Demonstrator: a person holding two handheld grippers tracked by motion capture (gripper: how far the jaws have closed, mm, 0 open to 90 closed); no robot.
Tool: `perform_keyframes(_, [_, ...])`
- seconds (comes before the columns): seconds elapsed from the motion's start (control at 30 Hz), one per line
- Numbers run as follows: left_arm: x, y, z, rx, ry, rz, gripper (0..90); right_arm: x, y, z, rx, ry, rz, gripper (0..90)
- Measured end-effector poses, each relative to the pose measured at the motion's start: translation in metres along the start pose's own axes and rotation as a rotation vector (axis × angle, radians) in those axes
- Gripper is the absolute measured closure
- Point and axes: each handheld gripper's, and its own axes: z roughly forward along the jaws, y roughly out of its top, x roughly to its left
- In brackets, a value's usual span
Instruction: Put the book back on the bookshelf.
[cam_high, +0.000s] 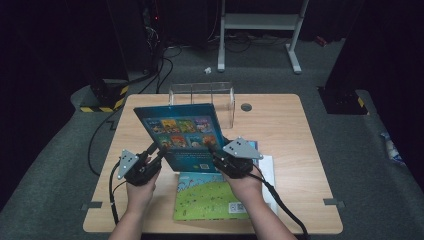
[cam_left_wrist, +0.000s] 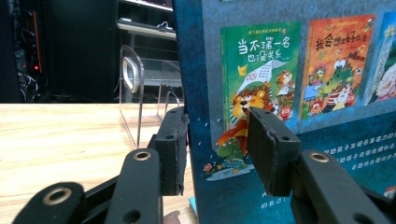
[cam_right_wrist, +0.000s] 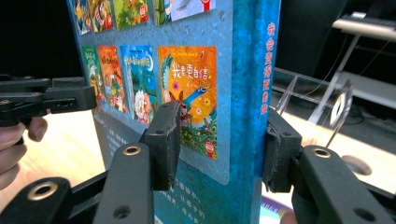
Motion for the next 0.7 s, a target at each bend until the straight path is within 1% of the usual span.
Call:
perform_keyframes(0.07, [0.0008,-0.0038,0.0004,0.008,0.006,0.001,57.9,0.0005,-0.0034,0.0014,0.025,0.007,0.001,53.6])
perform_keyframes(0.1, [0.0017,-0.0057,-0.0006,-0.003,0.012,0.004,58.2,0.0008,-0.0053,0.0022,0.031,0.017,0.004,53.1])
perform_keyframes(0.13, [0.0032,-0.0071,-0.0029,-0.026,0.009,0.008,62.1,0.0020,-0.0071,0.0016,0.014,0.021,-0.008,53.4])
perform_keyframes(0.17, [0.0045,-0.0077,-0.0048,-0.039,0.006,0.011,64.0,0.0039,-0.0079,0.0012,0.011,0.013,-0.025,52.6])
perform_keyframes(0.2, [0.0048,-0.0079,-0.0055,-0.041,0.008,0.013,64.1,0.0062,-0.0085,0.0006,0.013,0.017,-0.030,51.4])
perform_keyframes(0.3, [0.0049,-0.0079,-0.0060,-0.041,0.011,0.004,63.4,0.0079,-0.0094,0.0001,0.010,0.034,-0.029,51.2])
perform_keyframes(0.43, [0.0046,-0.0083,-0.0062,-0.044,0.012,0.009,62.3,0.0072,-0.0089,-0.0007,0.011,0.054,-0.014,49.1])
perform_keyframes(0.53, [0.0051,-0.0092,-0.0060,-0.047,0.010,0.009,62.3,0.0060,-0.0086,-0.0002,0.015,0.064,-0.014,48.6])
perform_keyframes(0.6, [0.0051,-0.0100,-0.0059,-0.048,0.004,-0.003,62.2,0.0036,-0.0077,0.0007,0.018,0.087,0.020,48.3])
perform_keyframes(0.63, [0.0053,-0.0101,-0.0058,-0.046,0.005,0.001,62.1,0.0017,-0.0071,0.0009,0.020,0.100,0.037,48.2])
perform_keyframes(0.7, [0.0055,-0.0101,-0.0058,-0.046,0.003,0.000,62.0,-0.0005,-0.0066,0.0026,0.021,0.119,0.048,47.2])
